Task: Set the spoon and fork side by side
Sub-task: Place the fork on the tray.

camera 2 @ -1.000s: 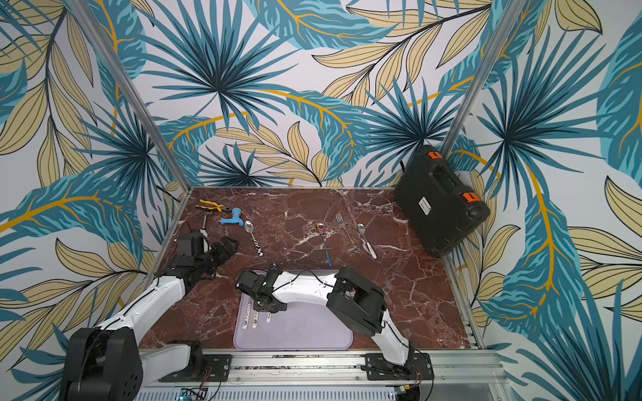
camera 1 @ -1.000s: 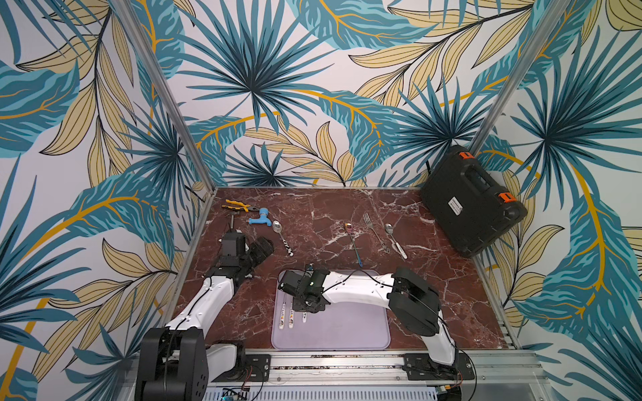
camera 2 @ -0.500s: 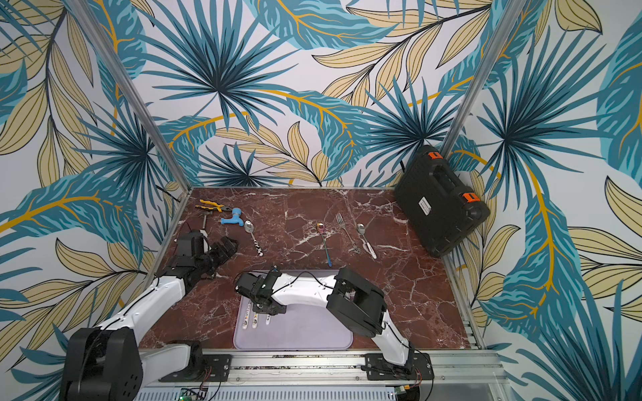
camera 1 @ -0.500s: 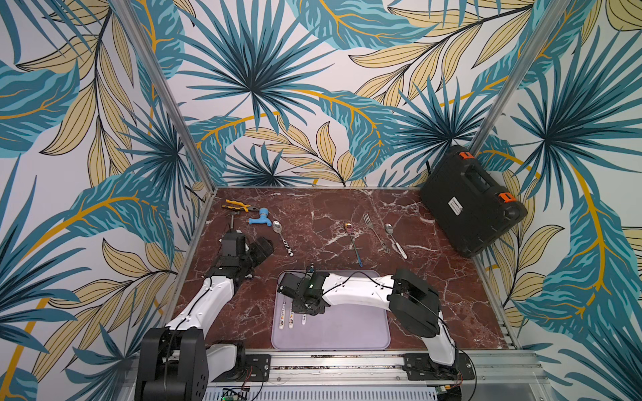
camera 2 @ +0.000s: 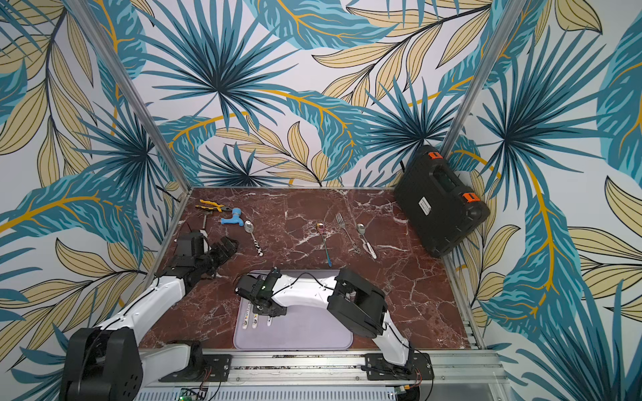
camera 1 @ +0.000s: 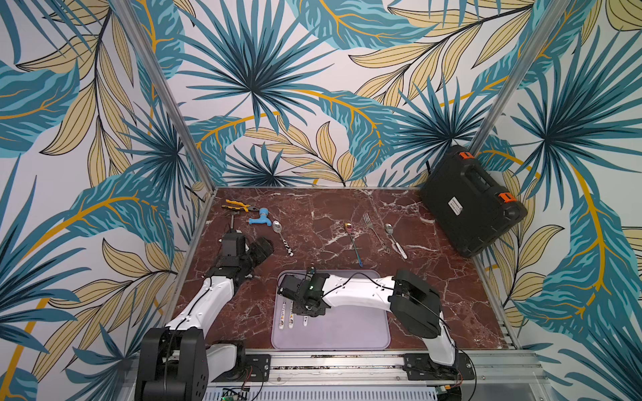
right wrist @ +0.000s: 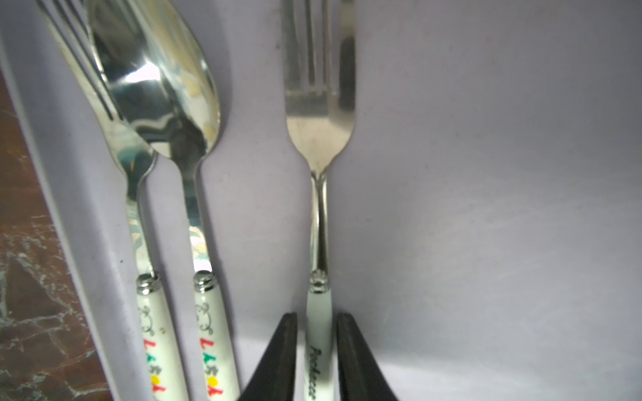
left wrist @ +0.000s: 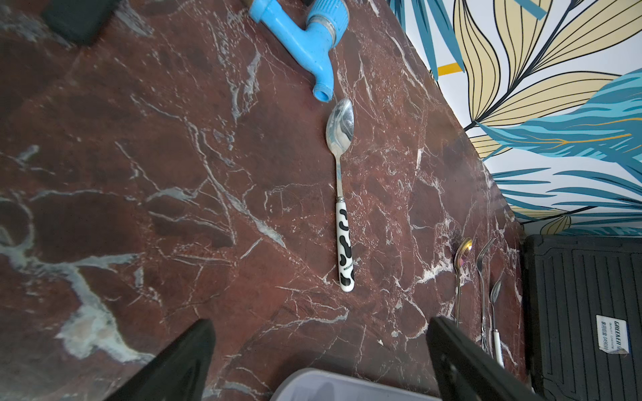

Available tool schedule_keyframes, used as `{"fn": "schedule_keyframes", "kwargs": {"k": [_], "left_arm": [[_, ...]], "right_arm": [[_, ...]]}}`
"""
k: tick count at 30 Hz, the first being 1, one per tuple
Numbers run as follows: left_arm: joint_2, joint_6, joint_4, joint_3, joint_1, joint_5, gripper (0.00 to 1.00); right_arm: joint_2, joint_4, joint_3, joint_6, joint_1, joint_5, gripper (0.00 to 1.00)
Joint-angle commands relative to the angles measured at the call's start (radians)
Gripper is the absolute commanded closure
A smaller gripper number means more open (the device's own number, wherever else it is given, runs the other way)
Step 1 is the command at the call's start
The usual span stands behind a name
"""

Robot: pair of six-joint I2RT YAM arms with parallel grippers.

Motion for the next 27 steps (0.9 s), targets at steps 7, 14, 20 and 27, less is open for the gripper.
{"fn": "schedule_keyframes", "kwargs": {"k": [7, 14, 20, 27], "left_arm": [[-0.026, 0.005, -0.005, -0.014, 0.008, 0.002, 0.00], [-0.025, 0.007, -0.006, -0.014, 0.007, 0.001, 0.00], [-0.023, 0.008, -0.005, -0.014, 0.008, 0.000, 0.00], [-0.022, 0.009, -0.002, -0.014, 0.007, 0.002, 0.00]], "right_arm": [[-0.046, -0.098, 0.004, -0.027, 0.005, 0.063, 0.53], [-0.109, -0.176, 0.021, -0.079, -0.009, 0.148, 0.49], [-0.194, -0.225, 0.009, -0.170, -0.060, 0.217, 0.49], [-0.319, -0.190, -0.080, -0.357, -0.212, 0.234, 0.49]]}}
